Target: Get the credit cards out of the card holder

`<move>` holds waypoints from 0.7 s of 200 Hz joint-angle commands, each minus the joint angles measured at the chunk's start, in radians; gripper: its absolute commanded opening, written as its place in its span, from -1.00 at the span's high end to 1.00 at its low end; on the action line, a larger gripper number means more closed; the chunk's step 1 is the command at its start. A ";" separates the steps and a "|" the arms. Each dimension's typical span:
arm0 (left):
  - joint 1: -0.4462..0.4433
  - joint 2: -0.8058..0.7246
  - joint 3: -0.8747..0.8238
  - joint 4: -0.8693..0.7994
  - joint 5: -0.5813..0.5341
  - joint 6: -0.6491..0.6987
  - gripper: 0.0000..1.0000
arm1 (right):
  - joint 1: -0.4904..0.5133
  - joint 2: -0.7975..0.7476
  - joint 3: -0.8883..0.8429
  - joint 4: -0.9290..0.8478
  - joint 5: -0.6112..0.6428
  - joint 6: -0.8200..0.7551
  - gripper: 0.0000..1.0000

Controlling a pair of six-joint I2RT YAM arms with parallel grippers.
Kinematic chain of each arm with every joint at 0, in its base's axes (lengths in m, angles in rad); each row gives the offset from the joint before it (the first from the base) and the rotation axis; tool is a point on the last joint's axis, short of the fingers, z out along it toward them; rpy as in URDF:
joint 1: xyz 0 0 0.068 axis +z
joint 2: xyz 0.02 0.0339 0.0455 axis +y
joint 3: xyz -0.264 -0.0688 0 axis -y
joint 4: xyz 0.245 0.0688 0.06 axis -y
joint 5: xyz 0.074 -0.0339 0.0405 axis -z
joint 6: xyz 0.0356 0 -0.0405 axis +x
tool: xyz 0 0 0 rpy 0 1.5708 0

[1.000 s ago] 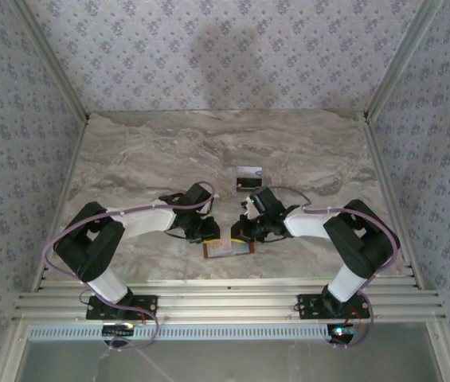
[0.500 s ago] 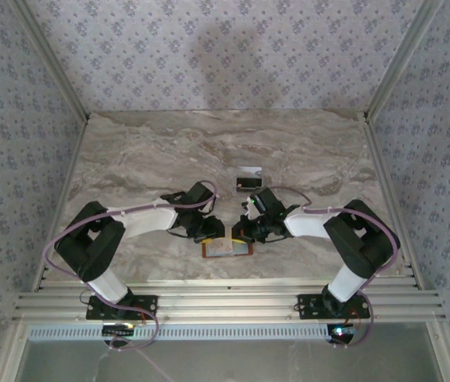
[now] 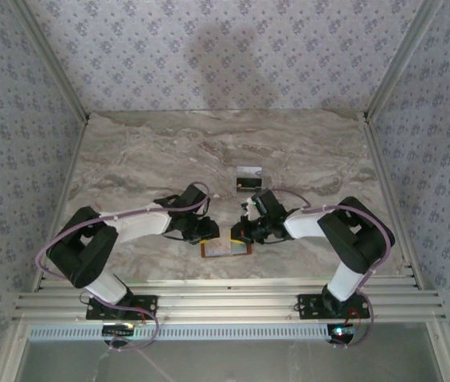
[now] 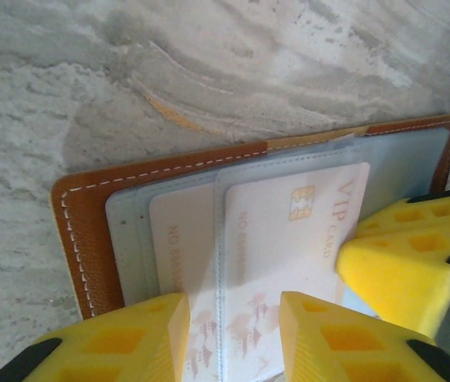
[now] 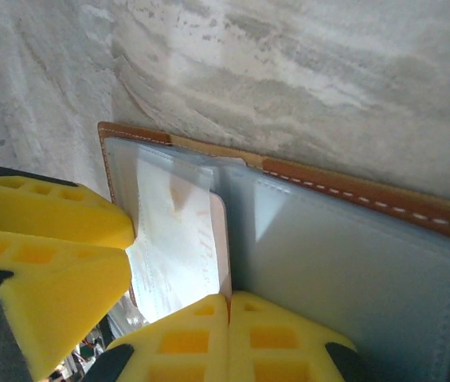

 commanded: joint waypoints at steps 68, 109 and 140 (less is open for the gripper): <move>0.072 -0.042 -0.142 0.219 0.138 -0.066 0.27 | -0.018 0.091 -0.088 0.221 -0.042 0.060 0.96; 0.080 -0.075 -0.145 0.215 0.145 -0.064 0.31 | -0.021 0.104 -0.090 0.248 -0.056 0.074 0.95; 0.079 -0.115 -0.128 0.207 0.147 -0.056 0.30 | -0.017 0.100 -0.076 0.228 -0.061 0.071 0.95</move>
